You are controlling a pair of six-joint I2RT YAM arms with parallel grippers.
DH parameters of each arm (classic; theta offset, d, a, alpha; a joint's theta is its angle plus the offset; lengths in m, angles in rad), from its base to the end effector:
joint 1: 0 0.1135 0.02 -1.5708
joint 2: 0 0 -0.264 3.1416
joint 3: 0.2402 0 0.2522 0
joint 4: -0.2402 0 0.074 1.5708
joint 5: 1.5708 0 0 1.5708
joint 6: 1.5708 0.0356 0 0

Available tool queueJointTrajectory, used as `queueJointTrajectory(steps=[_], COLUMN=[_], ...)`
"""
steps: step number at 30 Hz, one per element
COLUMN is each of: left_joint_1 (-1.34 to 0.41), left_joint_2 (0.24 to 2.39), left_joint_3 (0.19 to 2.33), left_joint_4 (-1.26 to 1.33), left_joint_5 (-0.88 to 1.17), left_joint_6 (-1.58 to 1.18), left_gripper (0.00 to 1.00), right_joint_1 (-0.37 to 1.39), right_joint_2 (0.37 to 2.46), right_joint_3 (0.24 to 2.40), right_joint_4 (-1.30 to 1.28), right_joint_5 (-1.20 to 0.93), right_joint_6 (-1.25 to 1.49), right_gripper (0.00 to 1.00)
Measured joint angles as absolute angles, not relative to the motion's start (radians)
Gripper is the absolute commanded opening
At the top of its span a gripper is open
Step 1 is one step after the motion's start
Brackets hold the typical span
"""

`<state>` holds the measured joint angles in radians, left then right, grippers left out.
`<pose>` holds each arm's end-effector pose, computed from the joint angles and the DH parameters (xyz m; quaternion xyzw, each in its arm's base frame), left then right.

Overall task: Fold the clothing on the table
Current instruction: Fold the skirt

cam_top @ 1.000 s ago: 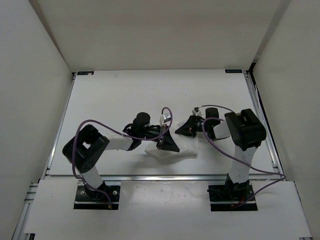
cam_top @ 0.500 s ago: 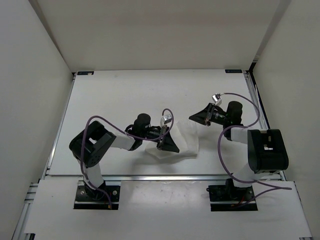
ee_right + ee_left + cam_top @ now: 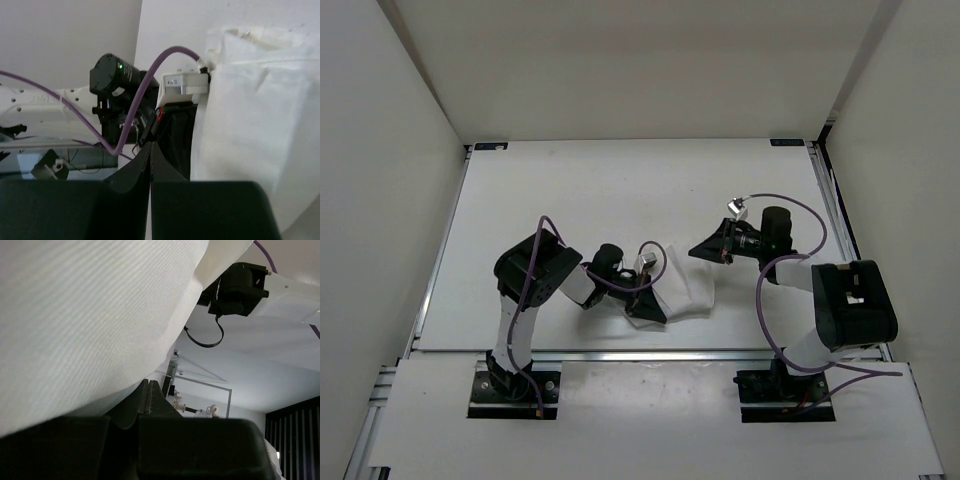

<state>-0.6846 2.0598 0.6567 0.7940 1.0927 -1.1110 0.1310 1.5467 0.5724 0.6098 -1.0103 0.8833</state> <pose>0.2265 -0.2257 0.0633 -0.0746 -0.7912 0.5962 0.1139 0.2813 0.0675 0.1753 0.0094 0.7711 0.5895 0.2403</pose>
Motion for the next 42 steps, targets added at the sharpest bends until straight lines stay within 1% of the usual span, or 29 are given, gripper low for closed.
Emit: queueJointTrajectory(steps=[4,7,15,19,22,25,27,31,36,39,42], left_joint_1=[-0.673,-0.646,-0.496,-0.439,-0.452,-0.493,-0.515,-0.502,-0.461,-0.456,-0.456], left_joint_2=[2.049,2.000,1.684,1.575,1.585,1.648,1.702,1.794,1.911,1.943,1.910], left_joint_3=[0.640,0.627,0.685,0.636,0.545,0.461,0.442,0.453,0.539,0.579,0.583], left_joint_4=[0.808,0.804,0.793,0.784,0.772,0.744,0.724,0.711,0.687,0.675,0.651], left_joint_5=[1.085,1.076,1.050,1.040,1.031,1.017,1.010,0.994,0.978,0.977,0.967], left_joint_6=[-1.093,-1.121,-1.196,-1.175,-1.158,-1.133,-1.114,-1.078,-1.038,-1.033,-1.036], left_gripper=[0.00,0.00,0.00,0.00,0.00,0.00,0.00,0.00,0.00,0.00,0.00], right_joint_1=[0.148,0.146,0.201,0.266,0.320,0.357,0.362,0.374,0.404,0.403,0.380], right_joint_2=[1.538,1.534,1.536,1.584,1.649,1.717,1.758,1.840,1.917,1.905,1.815], right_joint_3=[0.556,0.528,0.543,0.570,0.578,0.566,0.551,0.554,0.659,0.672,0.648], right_joint_4=[0.602,0.612,0.600,0.602,0.587,0.605,0.627,0.617,0.467,0.442,0.384], right_joint_5=[-1.044,-1.081,-1.131,-1.129,-1.114,-1.100,-1.097,-1.067,-0.999,-0.967,-0.915], right_joint_6=[0.881,0.893,0.905,0.900,0.878,0.884,0.892,0.871,0.780,0.765,0.741], right_gripper=[0.00,0.00,0.00,0.00,0.01,0.00,0.00,0.00,0.00,0.00,0.00])
